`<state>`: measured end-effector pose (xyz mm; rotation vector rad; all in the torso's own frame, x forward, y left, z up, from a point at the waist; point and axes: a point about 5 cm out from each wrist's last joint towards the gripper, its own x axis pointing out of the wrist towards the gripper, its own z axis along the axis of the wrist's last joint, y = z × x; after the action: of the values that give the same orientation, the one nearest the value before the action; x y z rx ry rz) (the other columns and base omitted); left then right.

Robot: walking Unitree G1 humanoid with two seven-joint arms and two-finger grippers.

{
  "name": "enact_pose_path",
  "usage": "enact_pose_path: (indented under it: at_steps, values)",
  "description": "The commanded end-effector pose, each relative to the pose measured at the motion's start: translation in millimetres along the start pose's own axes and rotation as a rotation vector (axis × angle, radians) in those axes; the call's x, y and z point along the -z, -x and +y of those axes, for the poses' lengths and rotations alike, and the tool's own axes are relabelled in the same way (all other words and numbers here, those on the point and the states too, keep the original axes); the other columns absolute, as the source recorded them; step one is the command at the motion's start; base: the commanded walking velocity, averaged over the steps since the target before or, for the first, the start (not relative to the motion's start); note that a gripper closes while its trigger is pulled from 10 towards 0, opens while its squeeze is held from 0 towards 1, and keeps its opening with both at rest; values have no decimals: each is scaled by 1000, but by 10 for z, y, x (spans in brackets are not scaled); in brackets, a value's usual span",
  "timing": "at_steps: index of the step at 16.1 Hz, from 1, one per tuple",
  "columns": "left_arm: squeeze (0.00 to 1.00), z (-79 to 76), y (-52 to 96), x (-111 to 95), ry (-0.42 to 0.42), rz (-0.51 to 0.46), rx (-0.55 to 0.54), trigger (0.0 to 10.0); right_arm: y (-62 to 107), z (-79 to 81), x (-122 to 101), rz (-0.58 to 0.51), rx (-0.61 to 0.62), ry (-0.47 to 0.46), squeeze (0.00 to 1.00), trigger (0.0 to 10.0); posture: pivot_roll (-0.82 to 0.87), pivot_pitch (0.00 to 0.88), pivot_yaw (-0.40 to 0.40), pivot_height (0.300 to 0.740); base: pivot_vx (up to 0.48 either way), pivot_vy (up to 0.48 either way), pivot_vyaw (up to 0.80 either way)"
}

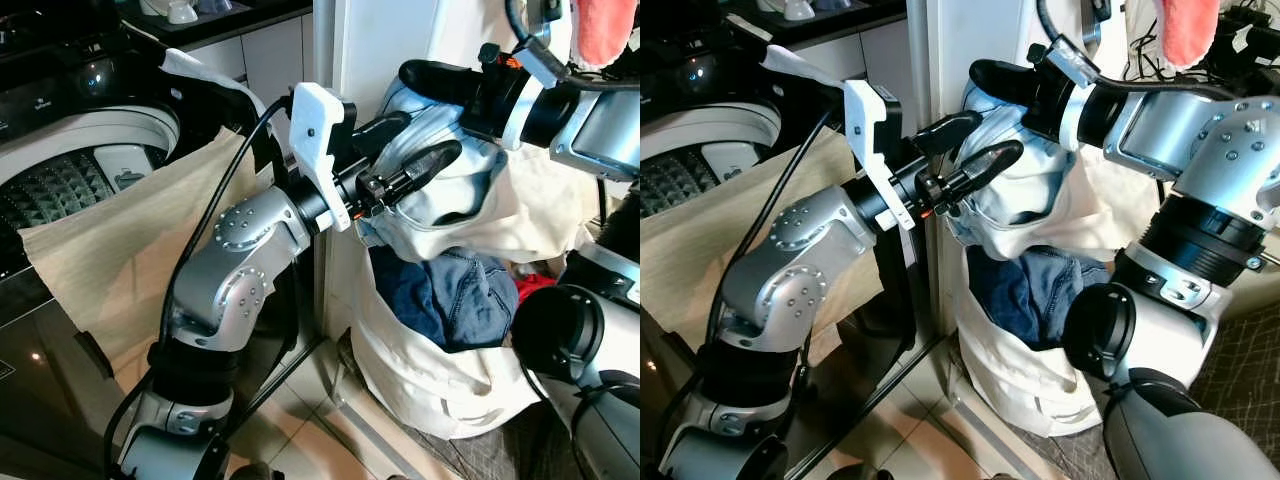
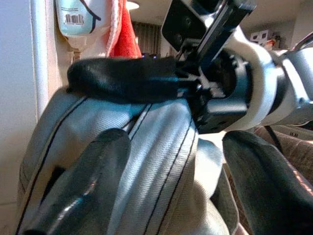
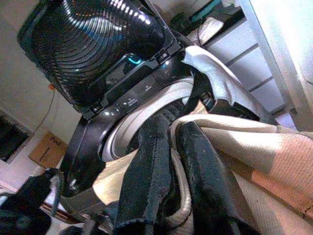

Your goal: Clothes washing

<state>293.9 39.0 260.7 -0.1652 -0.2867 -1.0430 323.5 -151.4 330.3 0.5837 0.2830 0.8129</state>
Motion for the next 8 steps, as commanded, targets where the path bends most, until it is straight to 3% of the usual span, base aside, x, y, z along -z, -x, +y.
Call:
enact_pose_path:
  at_steps: [1, 3, 4, 5, 6, 8]
  values:
    - [1000, 69, 16, 136, -4, 70, -58, 10000, 4, 221, -88, -34, -123, 50, 0, 0, -46, 0, 8, 740, 0, 0, 0]
    - [1000, 239, 28, 114, -56, 65, -181, 10000, 32, 230, -67, -39, -158, 48, 0, 0, -50, 0, 13, 740, 0, 0, 0]
    - [1000, 256, 31, 116, -61, 72, -193, 10000, 37, 230, -66, -40, -163, 45, 0, 0, -50, 0, 13, 740, 0, 0, 0]
    - [1000, 368, 55, 95, -143, 86, -286, 10000, 81, 224, -67, -47, -178, 49, 0, 0, -52, 0, 15, 740, 0, 0, 0]
    - [1000, 418, 69, 72, -167, 85, -331, 10000, 105, 213, -74, -53, -177, 48, 0, 0, -53, 0, 16, 740, 0, 0, 0]
    - [1000, 432, 83, 79, -165, 105, -332, 10000, 132, 202, -83, -62, -166, 48, 0, 0, -53, 0, 17, 740, 0, 0, 0]
